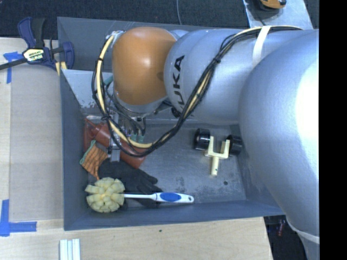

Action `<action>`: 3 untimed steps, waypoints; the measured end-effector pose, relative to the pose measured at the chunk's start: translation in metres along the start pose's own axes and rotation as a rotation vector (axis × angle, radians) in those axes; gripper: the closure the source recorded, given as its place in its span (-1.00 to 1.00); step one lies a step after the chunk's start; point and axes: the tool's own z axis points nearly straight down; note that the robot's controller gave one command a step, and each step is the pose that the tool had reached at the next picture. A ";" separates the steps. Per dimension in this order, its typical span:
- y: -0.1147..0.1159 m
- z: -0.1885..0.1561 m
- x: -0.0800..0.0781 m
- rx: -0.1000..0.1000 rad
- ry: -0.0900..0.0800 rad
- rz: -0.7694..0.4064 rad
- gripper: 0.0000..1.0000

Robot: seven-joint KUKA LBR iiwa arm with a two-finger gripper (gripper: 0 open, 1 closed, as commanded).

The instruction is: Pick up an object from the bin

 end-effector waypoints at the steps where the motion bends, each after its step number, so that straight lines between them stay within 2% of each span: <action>1: -0.001 -0.005 -0.002 -0.002 -0.008 0.004 -1.00; 2: 0.000 0.076 0.069 -0.004 -0.021 -0.142 -1.00; 3: 0.008 0.090 -0.010 0.005 -0.016 -0.390 -1.00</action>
Offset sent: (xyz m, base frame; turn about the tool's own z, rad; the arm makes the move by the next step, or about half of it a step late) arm -0.0886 0.0010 -0.0943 -0.1697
